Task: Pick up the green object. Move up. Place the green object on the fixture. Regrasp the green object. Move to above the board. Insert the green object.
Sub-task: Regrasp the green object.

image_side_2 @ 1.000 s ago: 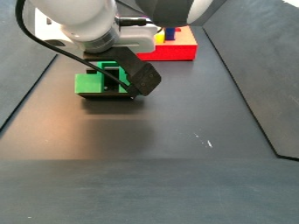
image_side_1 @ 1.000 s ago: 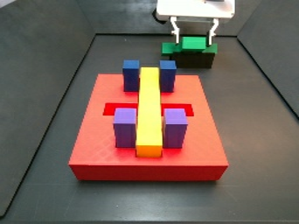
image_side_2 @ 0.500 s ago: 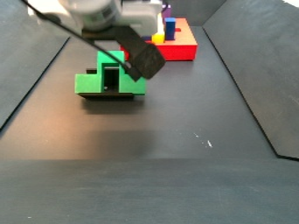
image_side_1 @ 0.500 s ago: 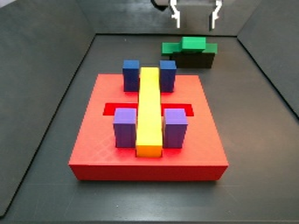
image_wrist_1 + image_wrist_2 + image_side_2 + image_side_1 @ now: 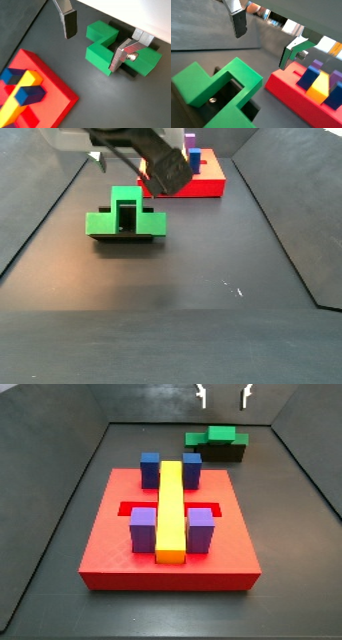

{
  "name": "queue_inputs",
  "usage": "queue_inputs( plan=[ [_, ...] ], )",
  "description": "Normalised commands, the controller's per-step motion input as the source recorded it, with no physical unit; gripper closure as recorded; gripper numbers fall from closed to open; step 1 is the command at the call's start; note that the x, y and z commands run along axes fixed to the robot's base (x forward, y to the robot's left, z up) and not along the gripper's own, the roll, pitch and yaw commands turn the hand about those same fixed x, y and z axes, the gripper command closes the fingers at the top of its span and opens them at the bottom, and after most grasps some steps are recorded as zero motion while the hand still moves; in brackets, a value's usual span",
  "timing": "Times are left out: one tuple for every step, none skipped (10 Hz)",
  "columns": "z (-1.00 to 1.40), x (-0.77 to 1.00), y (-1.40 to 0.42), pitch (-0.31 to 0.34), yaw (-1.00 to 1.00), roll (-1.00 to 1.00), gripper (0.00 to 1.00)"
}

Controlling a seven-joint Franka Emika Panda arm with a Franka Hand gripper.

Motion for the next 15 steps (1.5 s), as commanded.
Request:
queue_inputs(
  plan=[
    [0.00,0.00,0.06,0.000,0.11,0.96,0.00],
    [0.00,0.00,0.07,0.000,0.12,0.98,0.00],
    [0.00,0.00,0.07,0.000,0.13,0.98,0.00],
    [0.00,0.00,0.08,0.000,0.14,0.97,0.00],
    [0.00,0.00,0.09,-0.006,0.15,0.96,0.00],
    [0.00,0.00,0.10,-0.009,0.17,0.95,0.00],
    [0.00,0.00,0.06,0.000,0.19,0.99,0.00],
    [-0.03,0.00,0.05,-0.003,0.19,1.00,0.00],
    [-0.03,0.00,0.05,-0.003,0.20,1.00,0.00],
    [-0.04,0.00,0.05,-0.006,0.20,1.00,0.00],
    [-0.04,0.00,0.04,-0.006,0.20,1.00,0.00],
    [-0.05,0.00,0.04,-0.006,0.20,1.00,0.00],
    [-0.05,0.00,0.04,-0.006,0.20,1.00,0.00],
    [-0.06,0.00,0.03,-0.003,0.20,1.00,0.00],
    [-0.07,0.00,0.02,0.000,0.19,1.00,0.00]
  ],
)
